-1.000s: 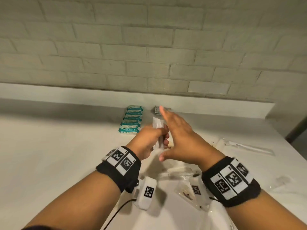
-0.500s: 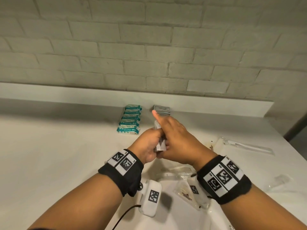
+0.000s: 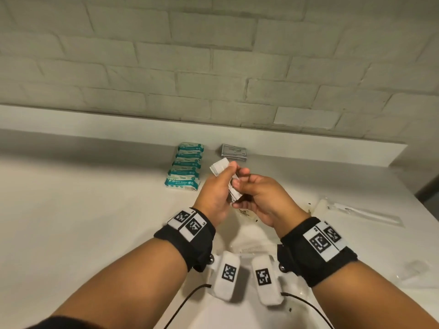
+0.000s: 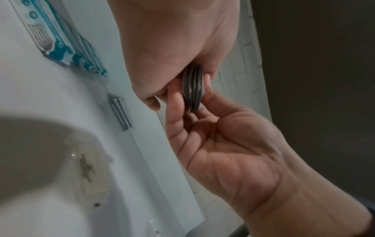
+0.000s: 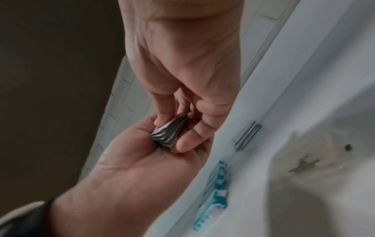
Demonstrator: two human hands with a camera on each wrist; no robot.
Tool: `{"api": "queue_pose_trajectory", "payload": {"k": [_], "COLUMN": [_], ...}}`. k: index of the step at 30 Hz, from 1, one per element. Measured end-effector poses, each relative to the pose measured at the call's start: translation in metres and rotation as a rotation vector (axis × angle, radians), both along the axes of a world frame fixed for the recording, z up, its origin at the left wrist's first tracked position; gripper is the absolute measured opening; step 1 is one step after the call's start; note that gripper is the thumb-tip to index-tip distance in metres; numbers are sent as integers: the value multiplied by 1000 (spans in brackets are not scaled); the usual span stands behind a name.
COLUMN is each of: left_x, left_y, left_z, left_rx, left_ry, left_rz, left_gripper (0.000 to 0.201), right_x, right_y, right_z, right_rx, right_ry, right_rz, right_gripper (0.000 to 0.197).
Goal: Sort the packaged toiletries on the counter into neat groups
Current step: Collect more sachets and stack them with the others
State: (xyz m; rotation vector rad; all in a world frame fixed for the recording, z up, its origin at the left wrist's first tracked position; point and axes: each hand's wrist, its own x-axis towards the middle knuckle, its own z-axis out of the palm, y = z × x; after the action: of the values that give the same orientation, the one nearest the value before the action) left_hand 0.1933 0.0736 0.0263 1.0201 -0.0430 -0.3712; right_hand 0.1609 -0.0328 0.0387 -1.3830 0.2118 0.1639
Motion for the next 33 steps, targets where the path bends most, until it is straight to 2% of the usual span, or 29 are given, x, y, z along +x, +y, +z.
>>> {"api": "queue_pose_trajectory", "payload": {"k": [1, 3, 5, 7, 10, 12, 15, 18, 21, 24, 25, 27, 29, 30, 33], "left_x": [4, 18, 42, 67, 100, 119, 147, 169, 183, 192, 195, 199, 199, 199, 197], "left_y": [0, 2, 6, 10, 7, -2, -18, -28, -32, -31, -29, -26, -25, -25, -27], "left_z": [-4, -15, -24, -24, -21, -20, -27, -41, -46, -51, -53, -56, -52, -51, -49], "left_rx": [28, 114, 276, 555, 973, 1245, 1537, 1771, 1820, 1787, 1769, 1674, 1611, 1618, 1669], "left_ry": [-7, -30, -61, -170, -384, -561, -823, -868, -861, -862, -842, -782, -772, -774, -791], "left_rz": [-20, -30, 26, 27, -147, -281, -462, -519, -521, -556, -569, -566, -580, -586, -599], "left_gripper": [27, 13, 41, 55, 59, 60, 57, 39, 25, 12, 14, 32, 51, 52, 33], "right_x": [5, 17, 36, 60, 98, 122, 152, 174, 185, 188, 189, 192, 192, 191, 190], "right_y": [-4, -16, -32, -47, -59, -63, -63, -61, -65, -78, -83, -89, -89, -88, -88], "right_z": [-3, -8, -15, -23, -36, -44, -49, -50, -56, -67, -70, -78, -81, -81, -81], "right_rx": [-24, -99, -206, -359, -620, -711, -848, -1114, -1235, -1082, -1058, -1136, -1252, -1285, -1271], "right_ry": [19, 66, 114, 153, 194, 209, 195, 143, 48, 48, 51, 51, 38, 31, 28], "right_rz": [2, 0, 4, 14, 110, 152, 235, 332, 381, 348, 348, 371, 405, 412, 393], "right_gripper": [2, 5, 9, 18, 6, 7, 32, 44, 40, 49, 57, 68, 65, 64, 67]}}
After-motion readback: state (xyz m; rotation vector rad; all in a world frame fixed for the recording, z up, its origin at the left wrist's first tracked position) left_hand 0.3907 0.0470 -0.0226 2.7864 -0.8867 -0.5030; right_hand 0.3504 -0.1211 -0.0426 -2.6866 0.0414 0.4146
